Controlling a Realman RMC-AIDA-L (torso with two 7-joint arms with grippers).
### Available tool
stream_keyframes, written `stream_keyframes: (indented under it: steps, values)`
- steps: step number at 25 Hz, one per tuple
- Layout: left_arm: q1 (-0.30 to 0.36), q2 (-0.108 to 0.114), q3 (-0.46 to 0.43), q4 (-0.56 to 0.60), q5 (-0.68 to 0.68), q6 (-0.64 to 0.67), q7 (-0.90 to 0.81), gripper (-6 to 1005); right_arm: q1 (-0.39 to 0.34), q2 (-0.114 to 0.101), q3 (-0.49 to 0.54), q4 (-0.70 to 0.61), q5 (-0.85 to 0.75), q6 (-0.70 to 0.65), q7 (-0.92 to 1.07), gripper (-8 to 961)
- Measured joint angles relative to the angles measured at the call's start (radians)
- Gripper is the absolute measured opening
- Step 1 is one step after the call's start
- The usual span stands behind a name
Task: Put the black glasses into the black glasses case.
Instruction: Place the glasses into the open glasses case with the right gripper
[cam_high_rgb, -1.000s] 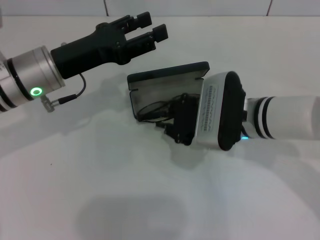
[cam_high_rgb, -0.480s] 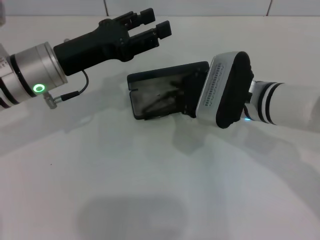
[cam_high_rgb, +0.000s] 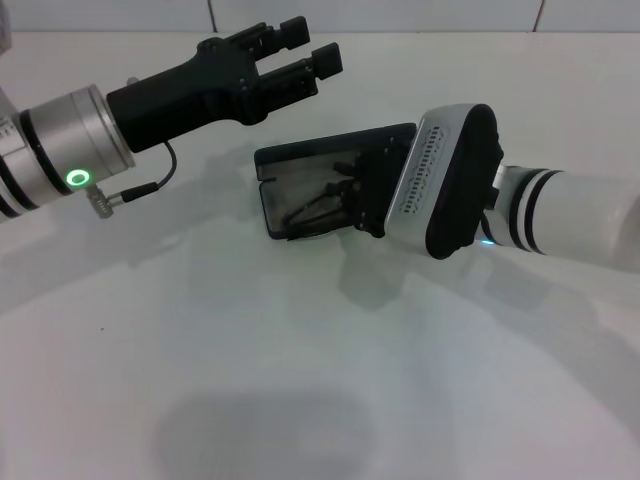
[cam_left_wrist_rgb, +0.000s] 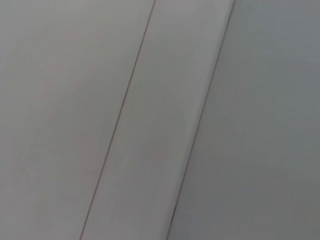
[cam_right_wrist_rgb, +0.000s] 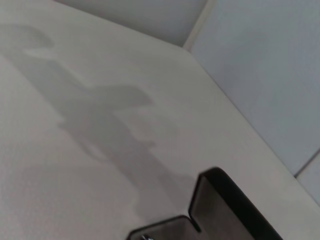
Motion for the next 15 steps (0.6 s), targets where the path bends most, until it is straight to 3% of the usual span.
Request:
stream_keyframes:
  steps: [8,15]
  values:
    - [-0.015,0.001,0.000,-0.037,0.003,0.000,0.032,708,0.038,0.000,-0.021,0.015,0.061,0.088,0.000,177]
    - [0.006,0.002,-0.001,-0.037,0.001,0.001,0.032,708,-0.023,0.000,-0.017,-0.058,0.019,0.009,-0.012,177]
